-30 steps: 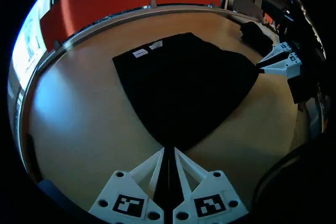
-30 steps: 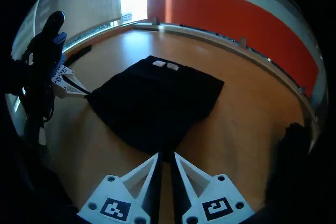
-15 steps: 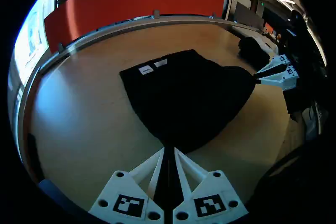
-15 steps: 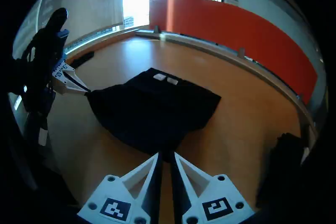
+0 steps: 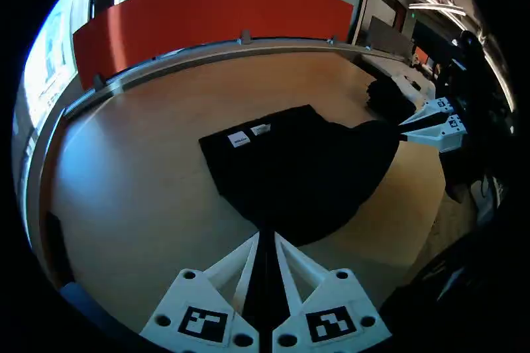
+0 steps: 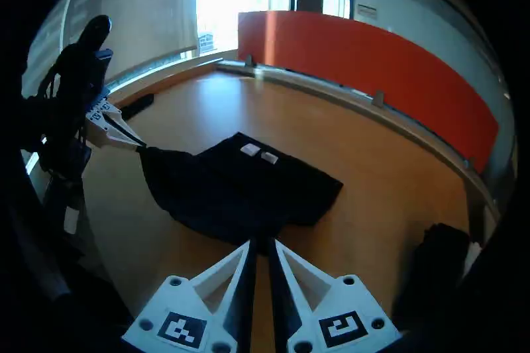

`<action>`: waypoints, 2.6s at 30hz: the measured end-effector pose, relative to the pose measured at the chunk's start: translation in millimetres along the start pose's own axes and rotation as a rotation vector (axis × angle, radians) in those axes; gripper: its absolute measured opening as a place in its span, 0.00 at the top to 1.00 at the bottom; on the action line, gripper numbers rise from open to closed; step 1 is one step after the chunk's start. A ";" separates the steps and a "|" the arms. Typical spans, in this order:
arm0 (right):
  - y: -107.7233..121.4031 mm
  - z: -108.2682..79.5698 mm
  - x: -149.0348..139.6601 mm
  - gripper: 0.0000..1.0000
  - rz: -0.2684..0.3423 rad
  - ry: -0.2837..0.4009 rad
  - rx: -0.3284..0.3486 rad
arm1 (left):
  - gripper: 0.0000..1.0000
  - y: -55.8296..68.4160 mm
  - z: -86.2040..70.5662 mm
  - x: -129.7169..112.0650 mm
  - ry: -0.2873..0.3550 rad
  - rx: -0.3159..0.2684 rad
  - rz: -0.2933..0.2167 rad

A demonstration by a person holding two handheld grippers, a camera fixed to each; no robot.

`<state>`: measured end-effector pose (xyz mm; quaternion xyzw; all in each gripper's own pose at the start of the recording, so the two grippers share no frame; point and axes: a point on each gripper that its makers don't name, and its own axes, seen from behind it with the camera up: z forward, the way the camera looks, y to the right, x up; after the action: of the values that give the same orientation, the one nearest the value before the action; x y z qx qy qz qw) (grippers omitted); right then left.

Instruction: Fold towel

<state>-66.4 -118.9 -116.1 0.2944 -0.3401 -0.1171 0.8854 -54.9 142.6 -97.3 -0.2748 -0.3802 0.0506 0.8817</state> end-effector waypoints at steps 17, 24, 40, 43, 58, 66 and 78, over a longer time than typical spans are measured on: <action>-11.4 -26.6 -7.1 0.88 0.039 -0.033 0.014 | 1.00 14.2 -32.7 -4.4 -0.011 -0.038 -0.057; -8.9 -23.8 -5.4 0.88 0.045 -0.035 0.015 | 1.00 13.3 -29.1 -0.9 -0.005 -0.047 -0.079; 37.9 22.5 13.6 0.88 0.074 -0.071 -0.021 | 1.00 -21.9 16.2 44.4 0.047 -0.021 -0.091; 48.7 34.6 13.8 0.88 0.088 -0.085 -0.030 | 1.00 -30.9 28.0 52.7 0.049 -0.019 -0.093; 81.3 78.6 -3.8 0.88 0.126 -0.170 -0.047 | 1.00 -54.3 86.9 56.4 -0.002 -0.029 -0.108; 89.2 98.1 -11.1 0.87 0.152 -0.193 -0.047 | 1.00 -63.3 114.1 49.2 -0.020 -0.025 -0.120; 104.5 120.4 -13.8 0.75 0.222 -0.194 -0.089 | 0.88 -85.9 138.2 49.2 -0.030 0.011 -0.204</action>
<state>-156.7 -82.9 11.0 0.2027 -0.4490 -0.0611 0.8681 -127.0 146.3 56.5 -0.2291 -0.4189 -0.0335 0.8780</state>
